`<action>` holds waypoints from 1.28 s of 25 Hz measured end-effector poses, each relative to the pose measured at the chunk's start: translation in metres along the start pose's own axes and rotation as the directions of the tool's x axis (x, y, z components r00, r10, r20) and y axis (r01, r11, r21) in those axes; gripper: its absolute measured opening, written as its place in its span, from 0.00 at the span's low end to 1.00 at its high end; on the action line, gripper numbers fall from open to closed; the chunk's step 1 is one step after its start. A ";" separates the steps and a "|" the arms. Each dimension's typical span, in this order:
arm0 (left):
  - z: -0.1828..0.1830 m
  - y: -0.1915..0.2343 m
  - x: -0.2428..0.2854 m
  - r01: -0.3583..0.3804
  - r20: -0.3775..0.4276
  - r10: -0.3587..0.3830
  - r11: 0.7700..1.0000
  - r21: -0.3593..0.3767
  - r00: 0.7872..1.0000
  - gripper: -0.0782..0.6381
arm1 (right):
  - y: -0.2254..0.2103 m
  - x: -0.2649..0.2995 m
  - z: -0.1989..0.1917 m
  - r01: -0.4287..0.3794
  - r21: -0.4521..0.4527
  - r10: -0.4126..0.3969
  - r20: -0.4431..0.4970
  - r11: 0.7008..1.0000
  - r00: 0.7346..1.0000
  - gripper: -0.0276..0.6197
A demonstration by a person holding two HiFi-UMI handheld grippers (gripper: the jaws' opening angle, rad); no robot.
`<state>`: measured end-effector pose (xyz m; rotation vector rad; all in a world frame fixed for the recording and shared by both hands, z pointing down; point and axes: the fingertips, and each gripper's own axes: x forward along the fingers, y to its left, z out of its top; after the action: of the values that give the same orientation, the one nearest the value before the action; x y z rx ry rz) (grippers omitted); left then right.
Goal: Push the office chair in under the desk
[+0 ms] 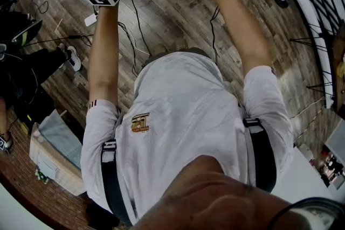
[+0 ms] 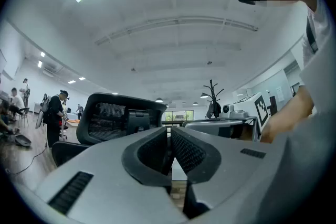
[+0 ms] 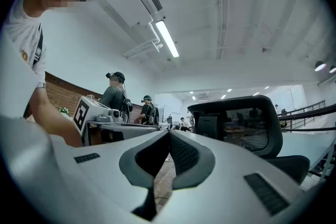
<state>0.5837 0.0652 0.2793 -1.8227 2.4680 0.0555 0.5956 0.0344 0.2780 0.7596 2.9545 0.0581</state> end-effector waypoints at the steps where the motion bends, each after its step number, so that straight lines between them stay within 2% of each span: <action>1: 0.000 -0.001 0.001 0.001 -0.001 -0.001 1.000 0.001 1.000 0.16 | 0.000 -0.001 0.000 -0.001 0.000 0.001 -0.001 1.000 1.000 0.09; 9: -0.002 0.002 0.007 -0.002 -0.005 0.002 1.000 0.007 1.000 0.16 | -0.005 -0.002 0.001 -0.022 0.016 0.021 0.021 1.000 1.000 0.10; 18: -0.001 0.017 0.013 -0.005 -0.018 0.006 1.000 0.027 1.000 0.16 | -0.023 0.003 0.001 0.003 0.004 -0.003 0.011 1.000 1.000 0.10; 27: -0.006 0.051 0.003 -0.025 -0.059 0.033 0.991 0.130 0.998 0.16 | -0.031 0.024 -0.011 0.047 -0.078 -0.051 -0.053 0.996 0.997 0.10; 30: -0.007 0.064 0.002 -0.030 -0.065 0.040 0.988 0.154 0.997 0.20 | -0.036 0.032 -0.014 0.077 -0.119 -0.086 -0.079 0.990 0.993 0.10; 32: -0.006 0.071 0.003 -0.026 -0.072 0.039 0.984 0.174 0.997 0.23 | -0.039 0.035 -0.016 0.085 -0.141 -0.100 -0.099 0.986 0.990 0.16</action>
<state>0.5143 0.0828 0.2843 -1.7438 2.4647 -0.2226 0.5443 0.0167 0.2891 0.6185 3.0415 0.3000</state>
